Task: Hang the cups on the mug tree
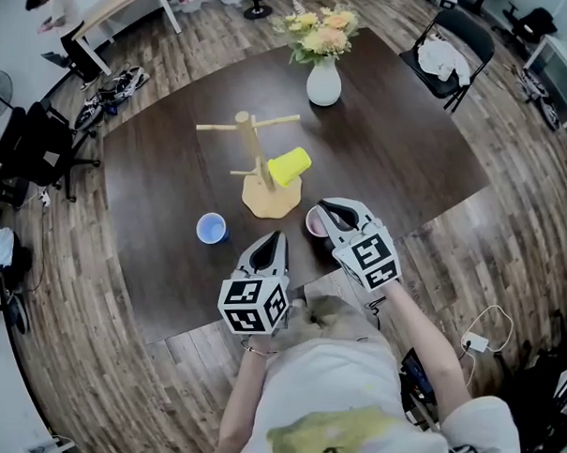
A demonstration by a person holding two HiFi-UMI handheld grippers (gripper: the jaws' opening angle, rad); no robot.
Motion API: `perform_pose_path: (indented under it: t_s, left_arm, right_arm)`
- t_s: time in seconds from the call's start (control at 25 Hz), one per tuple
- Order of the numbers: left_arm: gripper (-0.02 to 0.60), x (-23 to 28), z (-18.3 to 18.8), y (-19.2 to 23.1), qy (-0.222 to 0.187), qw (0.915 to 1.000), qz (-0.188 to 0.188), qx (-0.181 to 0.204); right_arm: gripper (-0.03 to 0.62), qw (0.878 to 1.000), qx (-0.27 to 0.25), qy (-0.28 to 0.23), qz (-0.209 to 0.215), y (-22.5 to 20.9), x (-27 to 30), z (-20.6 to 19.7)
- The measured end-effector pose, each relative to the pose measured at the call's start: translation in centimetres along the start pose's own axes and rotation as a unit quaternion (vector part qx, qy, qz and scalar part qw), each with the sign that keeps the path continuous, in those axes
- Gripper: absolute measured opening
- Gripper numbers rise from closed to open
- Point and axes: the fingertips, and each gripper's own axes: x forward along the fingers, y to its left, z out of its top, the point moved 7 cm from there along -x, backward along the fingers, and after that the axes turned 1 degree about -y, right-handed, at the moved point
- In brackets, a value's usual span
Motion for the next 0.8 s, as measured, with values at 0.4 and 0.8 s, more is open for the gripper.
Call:
perform_pose_path:
  t_s: [0.4, 0.8]
  left_arm:
    - [0.015, -1.4, -1.5, -0.2, 0.021, 0.9992, -0.033, 0.008]
    - [0.015, -3.4, -3.4, 0.3, 0.038, 0.9974, -0.061, 0.01]
  right_arm:
    - [0.02, 0.998, 0.048, 0.007, -0.05, 1.9, -3.1, -2.1]
    - [0.021, 0.992, 0.089, 0.0, -0.088, 4.0, -5.3, -4.4]
